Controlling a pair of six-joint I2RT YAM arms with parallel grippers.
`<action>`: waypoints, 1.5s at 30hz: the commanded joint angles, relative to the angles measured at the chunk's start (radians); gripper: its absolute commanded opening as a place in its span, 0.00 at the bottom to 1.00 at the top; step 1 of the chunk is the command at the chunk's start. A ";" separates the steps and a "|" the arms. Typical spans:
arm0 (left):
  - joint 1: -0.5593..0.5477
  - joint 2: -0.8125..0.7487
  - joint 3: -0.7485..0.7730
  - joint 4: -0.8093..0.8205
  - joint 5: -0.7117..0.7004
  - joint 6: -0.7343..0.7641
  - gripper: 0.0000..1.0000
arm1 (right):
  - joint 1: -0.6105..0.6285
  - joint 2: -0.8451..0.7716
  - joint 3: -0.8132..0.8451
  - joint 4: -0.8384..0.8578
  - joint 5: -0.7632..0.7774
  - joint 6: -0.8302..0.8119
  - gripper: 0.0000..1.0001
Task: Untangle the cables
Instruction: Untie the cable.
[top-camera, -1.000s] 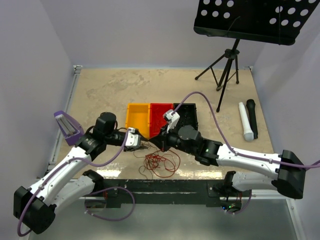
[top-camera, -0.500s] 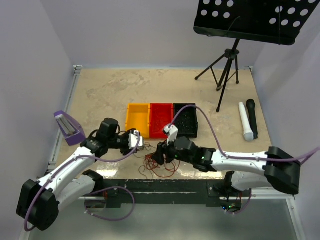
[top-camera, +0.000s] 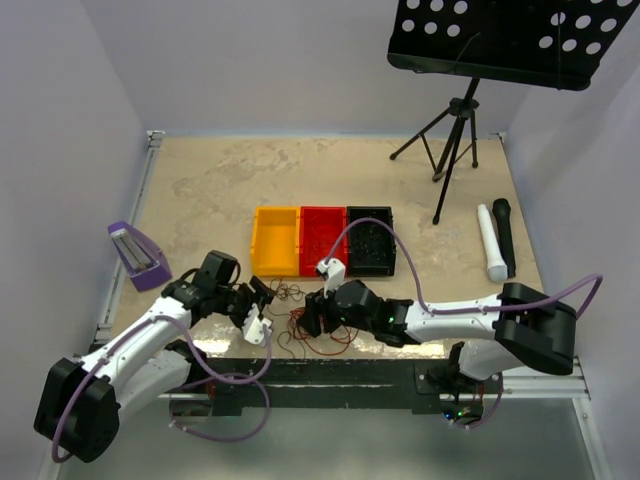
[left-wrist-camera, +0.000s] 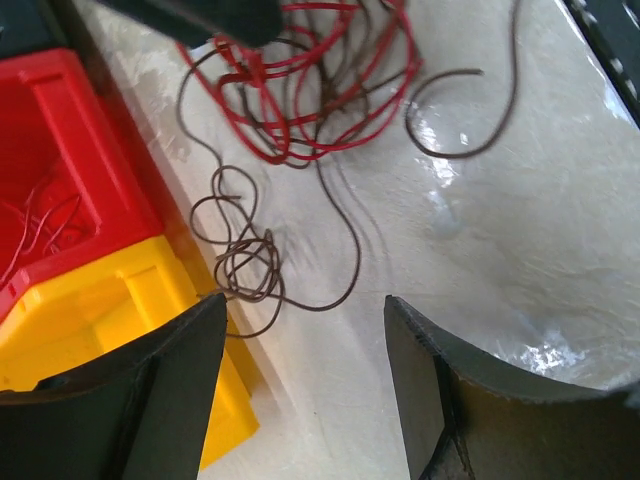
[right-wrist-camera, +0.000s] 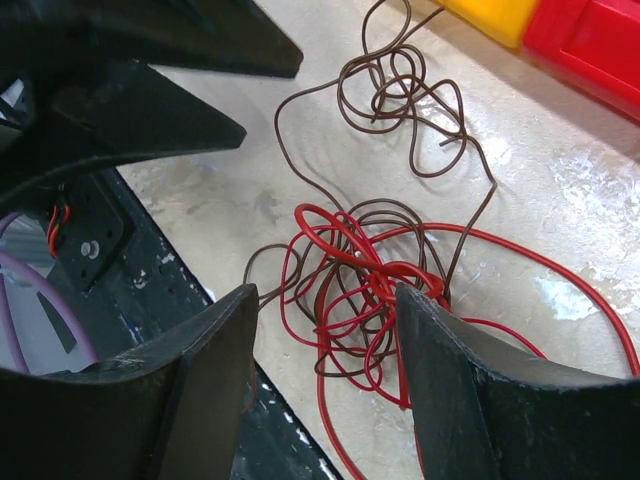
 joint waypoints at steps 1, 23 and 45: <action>0.000 0.022 -0.045 -0.004 0.052 0.394 0.68 | 0.001 -0.009 -0.002 0.055 0.037 0.032 0.61; -0.014 0.096 -0.225 0.324 0.017 0.660 0.00 | 0.001 -0.032 -0.046 0.089 0.018 0.095 0.60; -0.014 -0.338 0.246 0.023 0.046 0.073 0.00 | 0.001 0.210 -0.060 0.080 0.087 0.199 0.51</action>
